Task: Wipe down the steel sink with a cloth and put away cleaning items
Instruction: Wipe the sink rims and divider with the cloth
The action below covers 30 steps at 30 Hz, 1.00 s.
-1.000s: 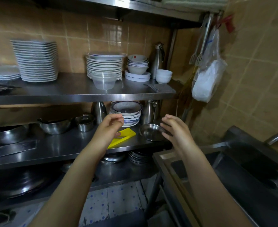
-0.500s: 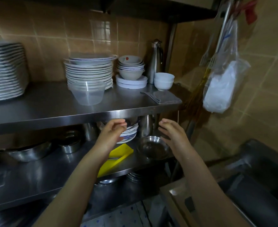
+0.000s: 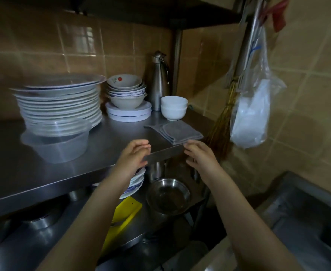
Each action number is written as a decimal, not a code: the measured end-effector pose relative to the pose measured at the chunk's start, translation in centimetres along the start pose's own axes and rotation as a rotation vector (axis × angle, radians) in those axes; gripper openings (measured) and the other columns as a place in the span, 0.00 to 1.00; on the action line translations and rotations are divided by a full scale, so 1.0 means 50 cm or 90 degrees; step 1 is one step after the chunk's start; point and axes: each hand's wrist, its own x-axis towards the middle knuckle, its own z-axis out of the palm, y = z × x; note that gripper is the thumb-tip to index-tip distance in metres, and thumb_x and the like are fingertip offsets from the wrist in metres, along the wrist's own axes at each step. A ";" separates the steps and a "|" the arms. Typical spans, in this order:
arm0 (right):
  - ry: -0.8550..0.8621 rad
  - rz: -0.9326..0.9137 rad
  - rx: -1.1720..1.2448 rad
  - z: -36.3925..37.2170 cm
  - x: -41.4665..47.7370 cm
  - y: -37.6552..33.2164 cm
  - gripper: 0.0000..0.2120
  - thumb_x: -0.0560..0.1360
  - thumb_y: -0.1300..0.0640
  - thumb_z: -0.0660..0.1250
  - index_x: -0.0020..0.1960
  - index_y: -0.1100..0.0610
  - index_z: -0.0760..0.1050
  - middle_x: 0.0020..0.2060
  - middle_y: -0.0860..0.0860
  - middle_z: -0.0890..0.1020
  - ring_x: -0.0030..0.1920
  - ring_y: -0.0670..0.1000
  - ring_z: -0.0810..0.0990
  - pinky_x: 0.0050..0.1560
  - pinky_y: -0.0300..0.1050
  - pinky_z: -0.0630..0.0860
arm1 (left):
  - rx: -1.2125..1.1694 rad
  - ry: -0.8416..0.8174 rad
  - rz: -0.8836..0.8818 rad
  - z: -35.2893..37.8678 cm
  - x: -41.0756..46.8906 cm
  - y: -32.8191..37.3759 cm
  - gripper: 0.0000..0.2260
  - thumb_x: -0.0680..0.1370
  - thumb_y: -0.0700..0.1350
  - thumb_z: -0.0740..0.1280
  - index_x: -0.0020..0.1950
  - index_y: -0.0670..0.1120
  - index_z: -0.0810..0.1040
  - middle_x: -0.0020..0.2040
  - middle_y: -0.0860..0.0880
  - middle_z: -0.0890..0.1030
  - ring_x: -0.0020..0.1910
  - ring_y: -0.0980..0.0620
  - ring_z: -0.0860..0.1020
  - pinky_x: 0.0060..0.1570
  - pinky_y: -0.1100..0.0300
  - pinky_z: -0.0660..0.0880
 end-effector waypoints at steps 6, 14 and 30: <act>0.056 -0.032 -0.054 0.004 0.081 0.002 0.18 0.73 0.52 0.69 0.62 0.54 0.73 0.59 0.51 0.76 0.60 0.50 0.74 0.59 0.46 0.70 | 0.009 -0.053 0.022 0.028 0.111 -0.043 0.10 0.76 0.37 0.64 0.48 0.54 0.74 0.51 0.54 0.78 0.50 0.58 0.76 0.44 0.62 0.73; 0.176 -0.043 -0.116 0.006 0.224 -0.012 0.17 0.72 0.54 0.71 0.59 0.55 0.74 0.48 0.48 0.77 0.51 0.47 0.76 0.52 0.42 0.72 | -0.035 -0.065 0.025 0.070 0.236 -0.072 0.09 0.75 0.39 0.67 0.47 0.53 0.74 0.49 0.55 0.78 0.50 0.61 0.76 0.49 0.64 0.73; 0.170 0.016 -0.395 -0.012 0.397 0.003 0.29 0.68 0.46 0.74 0.64 0.57 0.73 0.58 0.53 0.78 0.59 0.55 0.75 0.63 0.52 0.71 | -0.036 -0.031 -0.020 0.080 0.337 -0.117 0.10 0.74 0.40 0.67 0.45 0.56 0.75 0.47 0.57 0.78 0.50 0.60 0.76 0.44 0.62 0.71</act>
